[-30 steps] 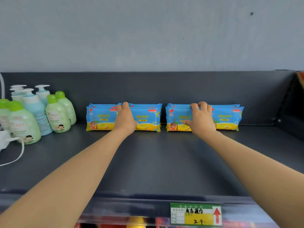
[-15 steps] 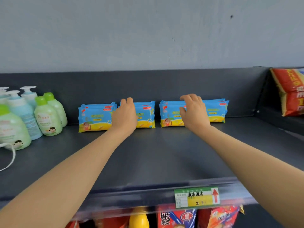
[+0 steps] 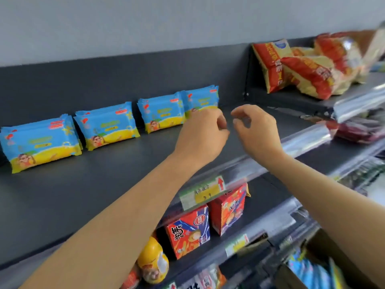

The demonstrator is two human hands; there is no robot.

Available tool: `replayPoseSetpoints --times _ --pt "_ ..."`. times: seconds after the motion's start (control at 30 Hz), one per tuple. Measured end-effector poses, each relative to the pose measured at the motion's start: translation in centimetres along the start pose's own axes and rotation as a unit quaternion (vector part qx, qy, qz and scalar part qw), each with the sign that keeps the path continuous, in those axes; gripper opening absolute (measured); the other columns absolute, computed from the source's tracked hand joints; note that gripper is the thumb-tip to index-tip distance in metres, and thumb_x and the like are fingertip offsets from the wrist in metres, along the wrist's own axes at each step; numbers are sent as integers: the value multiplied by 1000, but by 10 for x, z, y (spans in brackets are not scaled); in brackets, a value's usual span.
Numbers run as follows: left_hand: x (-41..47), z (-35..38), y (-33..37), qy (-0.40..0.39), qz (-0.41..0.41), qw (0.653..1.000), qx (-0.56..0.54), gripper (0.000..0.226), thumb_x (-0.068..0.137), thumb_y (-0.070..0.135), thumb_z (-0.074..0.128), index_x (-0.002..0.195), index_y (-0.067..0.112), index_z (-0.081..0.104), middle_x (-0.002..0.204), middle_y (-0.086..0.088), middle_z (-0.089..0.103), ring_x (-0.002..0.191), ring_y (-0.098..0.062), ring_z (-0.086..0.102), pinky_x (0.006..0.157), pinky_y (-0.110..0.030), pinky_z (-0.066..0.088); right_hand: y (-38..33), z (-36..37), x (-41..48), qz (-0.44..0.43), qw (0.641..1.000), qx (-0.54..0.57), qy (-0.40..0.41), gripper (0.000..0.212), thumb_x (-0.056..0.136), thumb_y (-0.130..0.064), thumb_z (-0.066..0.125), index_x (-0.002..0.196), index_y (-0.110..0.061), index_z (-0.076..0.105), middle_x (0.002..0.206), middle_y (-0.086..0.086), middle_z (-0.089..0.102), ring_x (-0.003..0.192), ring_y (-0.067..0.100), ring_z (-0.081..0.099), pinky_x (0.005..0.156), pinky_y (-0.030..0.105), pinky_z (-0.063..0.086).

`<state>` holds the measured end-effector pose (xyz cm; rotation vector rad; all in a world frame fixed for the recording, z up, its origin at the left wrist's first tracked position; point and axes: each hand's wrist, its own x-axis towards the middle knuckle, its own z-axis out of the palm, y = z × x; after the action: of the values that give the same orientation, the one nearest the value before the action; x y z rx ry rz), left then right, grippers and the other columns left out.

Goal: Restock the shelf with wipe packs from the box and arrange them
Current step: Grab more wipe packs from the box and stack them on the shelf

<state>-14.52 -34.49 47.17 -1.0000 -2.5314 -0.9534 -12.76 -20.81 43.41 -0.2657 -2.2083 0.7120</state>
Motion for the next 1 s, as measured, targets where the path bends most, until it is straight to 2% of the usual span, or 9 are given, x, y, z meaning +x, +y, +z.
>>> replayPoseSetpoints --times 0.13,0.27,0.37,0.43,0.57,0.7,0.83,0.93,1.0 --pt "-10 53 50 -80 76 991 -75 11 83 18 63 91 13 69 87 0 68 89 -21 63 80 -35 50 50 -55 -43 86 994 -53 45 23 89 -7 52 107 -10 65 111 2 65 106 17 56 85 19 37" --pt "-25 118 104 -210 130 965 -92 12 83 17 63 92 12 68 89 -2 69 89 -22 63 78 -35 50 110 -108 -94 183 973 -119 82 22 88 -11 53 105 -11 67 107 2 66 101 17 57 80 20 37" --pt "-35 172 135 -292 141 942 -87 9 83 17 62 87 10 68 91 -7 71 91 -25 64 80 -37 52 156 -136 -129 245 954 -162 63 23 86 -9 51 103 -11 67 107 4 66 101 19 57 77 19 33" --pt "-42 209 149 -342 129 928 -72 8 81 15 63 86 10 68 94 -9 71 93 -27 65 78 -33 52 187 -149 -152 284 941 -178 42 23 86 -8 50 102 -8 67 106 8 66 101 24 58 80 26 39" --pt "-54 284 165 -437 64 896 -44 13 80 10 67 90 5 72 96 -14 72 91 -27 67 73 -30 51 248 -163 -191 356 911 -197 -58 26 87 -6 48 106 -6 66 113 14 65 109 32 56 88 36 45" --pt "-63 358 166 -497 -4 868 -15 21 81 11 68 98 0 72 100 -18 72 96 -30 68 75 -29 52 300 -165 -224 429 866 -185 -179 31 85 -5 49 111 -9 64 118 13 64 112 31 57 89 34 46" --pt "-76 425 157 -535 -70 842 9 28 81 13 69 103 -4 67 103 -22 70 95 -33 68 82 -39 56 357 -163 -248 472 827 -168 -256 33 85 -6 51 115 -11 64 119 13 64 111 31 58 88 30 47" --pt "-89 467 145 -548 -114 828 11 26 86 12 65 106 -3 67 102 -21 70 88 -31 70 76 -37 56 392 -154 -267 489 798 -155 -316 30 88 -8 52 116 -8 63 121 13 63 114 30 56 92 31 46" --pt "-96 491 137 -569 -128 812 14 25 90 9 59 110 -3 66 105 -18 70 72 -26 67 64 -31 53 413 -145 -279 495 782 -152 -347 29 89 -7 49 115 -4 63 121 14 63 113 30 57 94 32 48"
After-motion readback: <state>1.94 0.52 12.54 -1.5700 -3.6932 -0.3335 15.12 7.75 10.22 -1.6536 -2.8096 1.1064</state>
